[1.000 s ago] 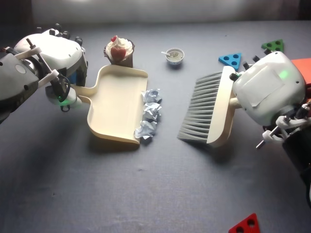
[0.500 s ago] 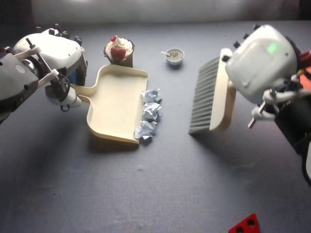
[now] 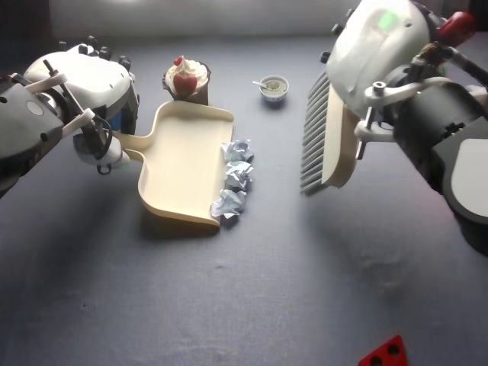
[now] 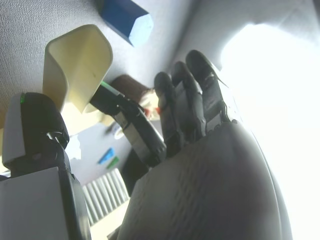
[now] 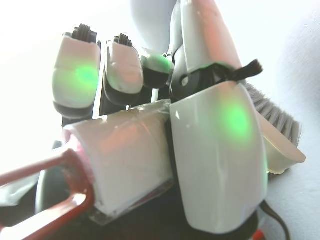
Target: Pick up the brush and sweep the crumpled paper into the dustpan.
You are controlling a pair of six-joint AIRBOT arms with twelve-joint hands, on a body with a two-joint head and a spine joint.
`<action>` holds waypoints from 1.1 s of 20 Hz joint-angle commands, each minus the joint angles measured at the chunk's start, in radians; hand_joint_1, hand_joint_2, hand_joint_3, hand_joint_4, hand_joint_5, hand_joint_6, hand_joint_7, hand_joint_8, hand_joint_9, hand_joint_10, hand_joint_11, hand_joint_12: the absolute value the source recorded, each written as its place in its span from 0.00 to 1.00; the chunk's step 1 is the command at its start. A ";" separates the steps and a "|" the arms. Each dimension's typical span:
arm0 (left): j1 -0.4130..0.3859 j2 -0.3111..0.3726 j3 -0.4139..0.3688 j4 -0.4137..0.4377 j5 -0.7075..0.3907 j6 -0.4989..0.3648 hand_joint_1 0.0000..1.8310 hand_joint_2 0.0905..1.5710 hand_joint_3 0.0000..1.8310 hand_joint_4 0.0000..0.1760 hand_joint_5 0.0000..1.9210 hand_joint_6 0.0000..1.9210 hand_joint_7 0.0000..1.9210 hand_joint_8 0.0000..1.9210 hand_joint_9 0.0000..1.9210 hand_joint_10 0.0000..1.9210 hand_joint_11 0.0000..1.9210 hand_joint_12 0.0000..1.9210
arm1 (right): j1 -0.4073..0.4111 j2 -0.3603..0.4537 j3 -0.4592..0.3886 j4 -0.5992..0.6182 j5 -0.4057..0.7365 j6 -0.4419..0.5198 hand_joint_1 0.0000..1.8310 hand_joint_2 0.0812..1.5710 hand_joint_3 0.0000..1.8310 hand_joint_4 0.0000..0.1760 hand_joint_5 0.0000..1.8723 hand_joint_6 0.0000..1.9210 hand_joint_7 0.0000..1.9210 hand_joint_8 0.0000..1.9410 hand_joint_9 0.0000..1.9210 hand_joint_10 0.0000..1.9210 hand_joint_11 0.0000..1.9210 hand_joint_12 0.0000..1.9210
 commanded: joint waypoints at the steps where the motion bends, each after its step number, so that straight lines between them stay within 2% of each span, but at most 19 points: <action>1: -0.012 -0.001 0.005 0.033 -0.075 0.006 0.63 0.65 0.00 0.00 0.58 0.40 0.20 0.00 0.14 0.00 0.00 0.33 | 0.017 0.006 -0.001 -0.057 -0.062 -0.050 0.80 0.73 0.00 0.57 0.51 1.00 0.53 1.00 0.71 1.00 0.78 1.00; 3: -0.012 -0.001 0.005 0.033 -0.075 0.006 0.63 0.66 0.00 0.00 0.57 0.41 0.20 0.00 0.13 0.00 0.00 0.34 | 0.035 -0.008 0.001 0.009 -0.060 -0.114 0.80 0.73 0.00 0.57 0.51 1.00 0.54 1.00 0.71 1.00 0.79 1.00; 6: -0.011 -0.003 0.006 0.032 -0.074 0.006 0.62 0.66 0.00 0.00 0.57 0.42 0.19 0.00 0.13 0.00 0.00 0.35 | 0.068 -0.037 0.010 0.109 -0.053 -0.214 0.79 0.73 0.00 0.63 0.51 1.00 0.53 1.00 0.71 1.00 0.78 1.00; 8: -0.011 -0.002 0.008 0.031 -0.075 0.006 0.62 0.66 0.00 0.00 0.56 0.43 0.19 0.00 0.13 0.00 0.00 0.36 | 0.083 -0.056 0.021 0.152 -0.062 -0.238 0.79 0.74 0.00 0.68 0.50 1.00 0.51 1.00 0.70 1.00 0.78 1.00; 9: -0.011 -0.003 0.009 0.032 -0.074 0.006 0.62 0.66 0.00 0.00 0.56 0.42 0.19 0.00 0.13 0.00 0.00 0.32 | 0.091 -0.069 0.031 0.181 -0.070 -0.256 0.80 0.73 0.00 0.69 0.50 1.00 0.52 1.00 0.70 1.00 0.78 1.00; 13: -0.011 -0.004 0.010 0.032 -0.076 0.006 0.62 0.66 0.00 0.00 0.57 0.41 0.19 0.00 0.13 0.00 0.00 0.35 | 0.117 -0.129 0.088 0.291 -0.087 -0.331 0.79 0.73 0.00 0.76 0.50 1.00 0.52 1.00 0.70 1.00 0.79 1.00; 16: -0.011 -0.005 0.010 0.032 -0.076 0.006 0.62 0.66 0.00 0.00 0.56 0.43 0.19 0.00 0.12 0.00 0.00 0.30 | 0.135 -0.164 0.120 0.346 -0.088 -0.355 0.79 0.73 0.00 0.79 0.50 1.00 0.52 1.00 0.70 1.00 0.79 1.00; 20: -0.012 -0.011 0.012 0.032 -0.078 0.006 0.61 0.67 0.00 0.00 0.55 0.44 0.18 0.00 0.12 0.00 0.00 0.32 | 0.153 -0.200 0.145 0.384 -0.081 -0.370 0.79 0.73 0.00 0.84 0.50 1.00 0.53 1.00 0.71 1.00 0.78 1.00; 21: -0.012 -0.013 0.012 0.032 -0.079 0.006 0.62 0.67 0.00 0.00 0.55 0.44 0.18 0.00 0.12 0.00 0.00 0.27 | 0.153 -0.207 0.149 0.384 -0.078 -0.371 0.78 0.73 0.00 0.86 0.49 1.00 0.53 1.00 0.70 1.00 0.78 1.00; 22: -0.012 -0.014 0.012 0.032 -0.080 0.006 0.62 0.67 0.00 0.00 0.55 0.44 0.18 0.00 0.12 0.00 0.00 0.27 | 0.151 -0.211 0.152 0.384 -0.078 -0.371 0.78 0.73 0.00 0.86 0.49 1.00 0.53 1.00 0.70 1.00 0.78 1.00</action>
